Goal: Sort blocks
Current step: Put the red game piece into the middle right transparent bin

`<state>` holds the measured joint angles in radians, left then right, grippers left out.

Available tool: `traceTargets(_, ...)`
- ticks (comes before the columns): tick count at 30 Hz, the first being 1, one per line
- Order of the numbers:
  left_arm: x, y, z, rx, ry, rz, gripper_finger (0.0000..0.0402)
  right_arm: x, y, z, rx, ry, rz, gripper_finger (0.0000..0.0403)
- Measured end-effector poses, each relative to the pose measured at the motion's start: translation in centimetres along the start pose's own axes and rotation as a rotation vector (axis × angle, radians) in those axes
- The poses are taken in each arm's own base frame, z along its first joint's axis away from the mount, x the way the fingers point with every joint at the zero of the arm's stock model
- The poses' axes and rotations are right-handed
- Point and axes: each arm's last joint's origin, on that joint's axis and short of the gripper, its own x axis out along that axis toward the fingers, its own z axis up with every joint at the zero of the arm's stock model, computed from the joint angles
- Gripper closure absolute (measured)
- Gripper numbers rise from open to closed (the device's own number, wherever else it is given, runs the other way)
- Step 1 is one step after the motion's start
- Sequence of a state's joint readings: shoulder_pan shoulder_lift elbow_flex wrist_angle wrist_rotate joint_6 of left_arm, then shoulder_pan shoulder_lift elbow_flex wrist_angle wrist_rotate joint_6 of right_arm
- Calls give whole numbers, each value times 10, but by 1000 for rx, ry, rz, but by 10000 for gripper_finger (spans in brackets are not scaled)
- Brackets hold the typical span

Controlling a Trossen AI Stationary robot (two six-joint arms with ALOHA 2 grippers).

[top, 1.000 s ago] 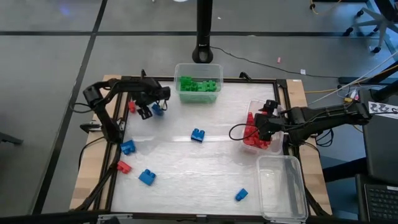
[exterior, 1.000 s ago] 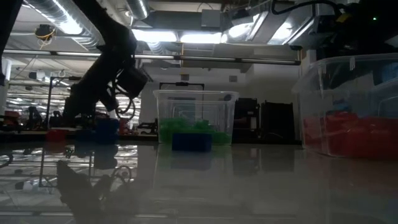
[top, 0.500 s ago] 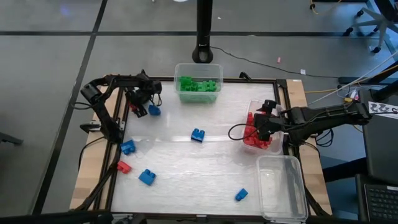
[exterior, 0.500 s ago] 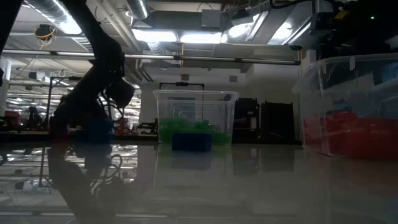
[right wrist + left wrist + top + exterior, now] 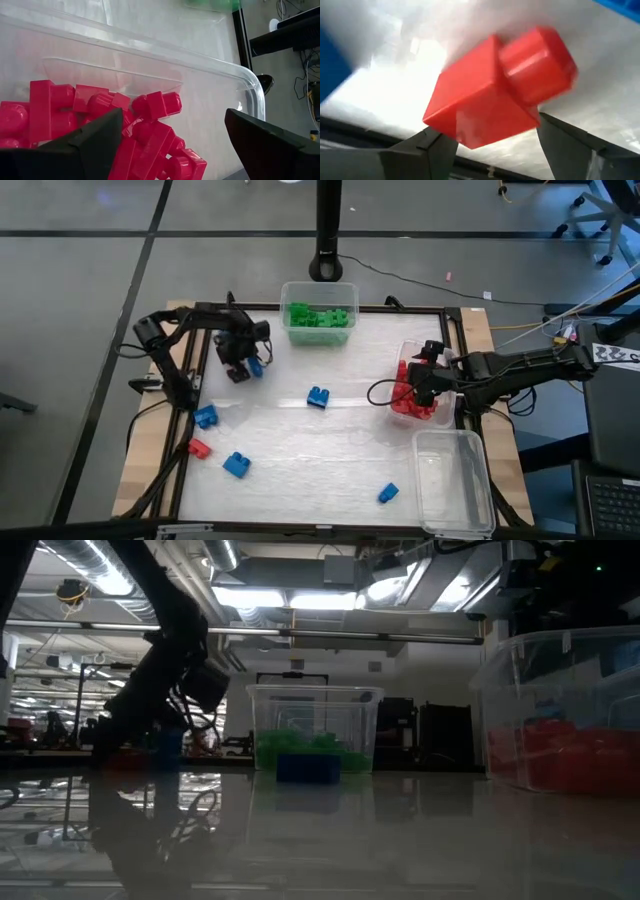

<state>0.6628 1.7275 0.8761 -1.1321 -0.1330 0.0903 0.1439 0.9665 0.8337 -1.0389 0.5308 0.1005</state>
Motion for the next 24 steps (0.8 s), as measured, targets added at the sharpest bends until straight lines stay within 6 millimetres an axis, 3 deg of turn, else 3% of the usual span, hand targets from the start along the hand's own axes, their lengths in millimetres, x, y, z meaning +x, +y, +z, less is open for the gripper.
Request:
traceTargets(6, -7, -45, -2, 118, -11, 50, 153, 0, 0, 0, -1, 0, 0, 56)
traceTargets(9, -20, -65, -12, 174, -25, 106, 153, 0, 0, 0, -1, 0, 0, 56)
traceTargets(12, -40, -78, -24, 211, -153, 176, 153, 0, 0, 0, -1, 0, 0, 56)
traceTargets(19, -75, -68, -45, 185, -495, 274, 153, 0, 0, 0, -1, -1, 1, 56)
traceTargets(24, -70, -48, -43, 131, -508, 270, 153, 0, 0, 0, 0, -1, 1, 56)
